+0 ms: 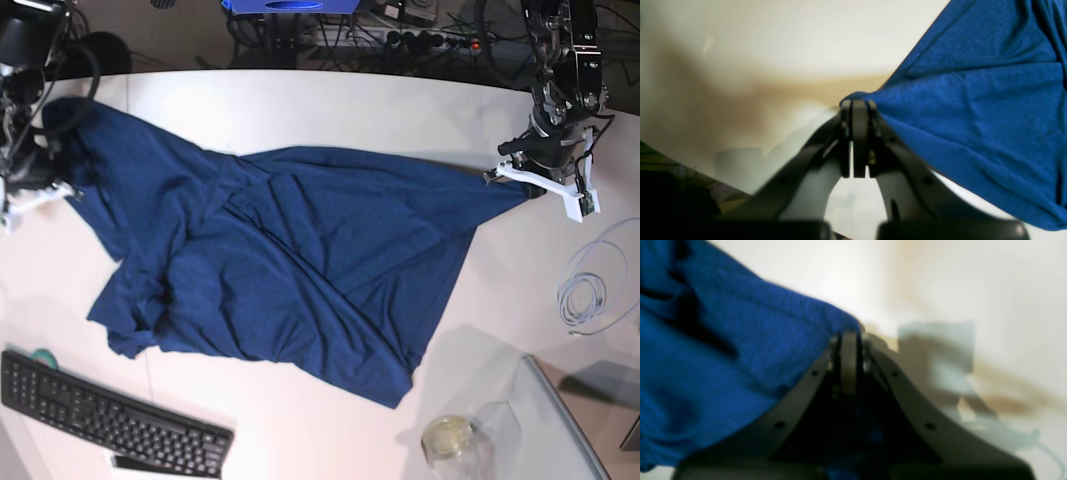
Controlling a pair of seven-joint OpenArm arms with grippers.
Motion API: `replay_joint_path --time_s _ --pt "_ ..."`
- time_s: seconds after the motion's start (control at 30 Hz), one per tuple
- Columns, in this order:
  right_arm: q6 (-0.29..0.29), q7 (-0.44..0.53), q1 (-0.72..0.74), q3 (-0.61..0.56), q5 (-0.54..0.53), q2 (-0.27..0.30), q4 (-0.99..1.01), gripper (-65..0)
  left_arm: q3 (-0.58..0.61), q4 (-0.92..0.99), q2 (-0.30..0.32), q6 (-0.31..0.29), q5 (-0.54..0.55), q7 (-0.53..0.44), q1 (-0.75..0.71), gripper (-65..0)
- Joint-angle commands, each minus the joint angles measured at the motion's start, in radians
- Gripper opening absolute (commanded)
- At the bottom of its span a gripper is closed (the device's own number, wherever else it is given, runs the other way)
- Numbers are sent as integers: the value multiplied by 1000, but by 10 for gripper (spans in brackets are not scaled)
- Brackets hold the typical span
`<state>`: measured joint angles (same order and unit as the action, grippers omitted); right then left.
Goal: Layout the t-shirt on the table in an organized manner, then fold the t-shirt properly
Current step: 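Release and regrasp the shirt fabric with the right gripper, pulling outward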
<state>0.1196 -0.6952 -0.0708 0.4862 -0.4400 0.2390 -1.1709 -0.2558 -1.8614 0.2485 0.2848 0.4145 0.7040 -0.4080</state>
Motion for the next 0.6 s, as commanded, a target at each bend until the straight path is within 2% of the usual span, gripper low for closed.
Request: replay_joint_path --time_s 0.0,0.23,0.37,0.4,0.47,0.5,0.57 --pt "-5 7 -7 44 -3 20 -33 -650 -6 -16 8 0 -9 -19 5 -650" --pt "-5 4 -63 328 -1 27 -50 -650 -6 -16 8 0 -9 -19 5 -650" --pt "-8 4 -71 398 -1 26 -54 -650 -4 -16 8 0 -9 -19 5 -650" --pt "-24 4 -71 400 -1 26 -56 -648 -4 -17 8 0 -9 -19 7 -650" --pt "-96 2 -73 406 -1 26 -56 -645 -3 -17 8 0 -9 -19 7 -650" --pt "-122 2 -73 403 -1 26 -59 -629 -3 -17 8 0 -9 -19 7 -650" --pt "-131 -33 -77 392 -1 20 -103 -528 -1 -17 8 0 -9 -19 7 -650"
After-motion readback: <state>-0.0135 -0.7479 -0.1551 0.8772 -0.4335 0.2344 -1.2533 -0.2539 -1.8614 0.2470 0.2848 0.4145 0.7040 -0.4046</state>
